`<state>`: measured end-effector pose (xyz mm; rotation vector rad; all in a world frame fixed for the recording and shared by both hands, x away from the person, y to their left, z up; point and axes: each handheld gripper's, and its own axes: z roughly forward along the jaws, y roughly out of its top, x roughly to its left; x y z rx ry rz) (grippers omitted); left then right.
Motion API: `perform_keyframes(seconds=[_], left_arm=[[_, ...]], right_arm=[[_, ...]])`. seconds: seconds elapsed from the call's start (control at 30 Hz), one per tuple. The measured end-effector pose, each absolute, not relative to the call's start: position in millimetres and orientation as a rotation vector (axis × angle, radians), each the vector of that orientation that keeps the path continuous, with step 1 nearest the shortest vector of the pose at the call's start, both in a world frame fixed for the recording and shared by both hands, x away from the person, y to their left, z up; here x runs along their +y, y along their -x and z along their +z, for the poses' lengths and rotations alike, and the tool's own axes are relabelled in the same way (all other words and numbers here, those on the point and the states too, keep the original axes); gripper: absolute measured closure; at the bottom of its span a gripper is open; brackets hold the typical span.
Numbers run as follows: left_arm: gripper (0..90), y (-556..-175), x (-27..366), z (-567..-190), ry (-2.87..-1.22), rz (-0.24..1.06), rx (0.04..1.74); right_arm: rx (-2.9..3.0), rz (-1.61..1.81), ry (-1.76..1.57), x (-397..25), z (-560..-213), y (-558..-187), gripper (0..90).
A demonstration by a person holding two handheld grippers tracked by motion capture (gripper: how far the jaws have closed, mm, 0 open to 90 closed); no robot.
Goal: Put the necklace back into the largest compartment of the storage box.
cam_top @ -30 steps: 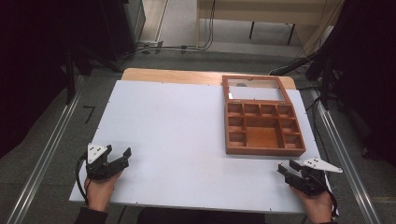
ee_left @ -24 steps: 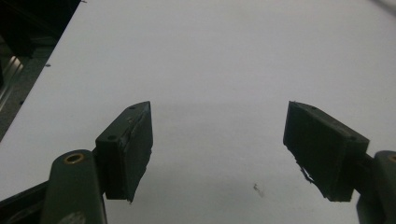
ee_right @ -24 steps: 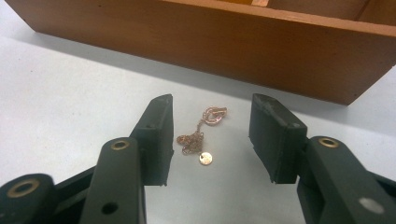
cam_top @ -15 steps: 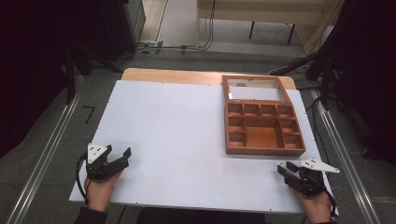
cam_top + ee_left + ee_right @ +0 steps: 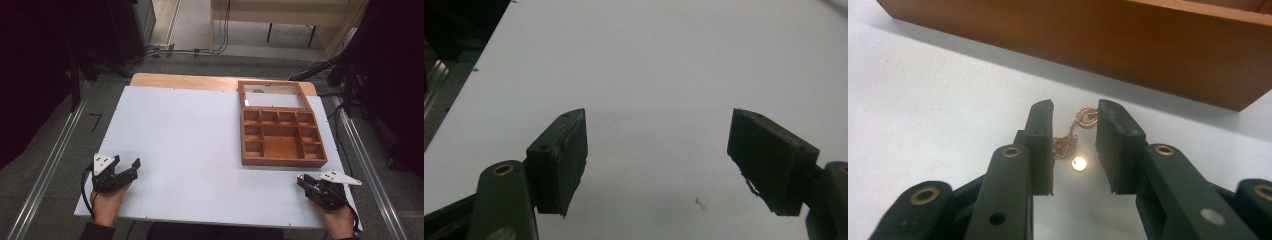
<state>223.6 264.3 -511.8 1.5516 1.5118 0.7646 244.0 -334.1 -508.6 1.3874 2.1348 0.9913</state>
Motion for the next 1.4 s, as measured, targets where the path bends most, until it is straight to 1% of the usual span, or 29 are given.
perform_keyframes(seconds=[0.1,0.23,0.57,1.4], left_arm=[[24.3,-224,264,-512,-1.554,0.764,1.511],[24.3,-224,264,-512,-1.552,0.763,1.511],[24.3,-224,264,-512,-1.551,0.763,1.512],[24.3,-224,264,-512,-1.549,0.763,1.512]], right_arm=[[2.139,0.991,-1.388,-334,-509,-244,67.4],[2.147,0.986,-1.392,-333,-510,-245,69.6],[2.170,0.973,-1.385,-332,-511,-245,81.2],[2.131,1.034,-1.392,-336,-500,-239,84.1]])
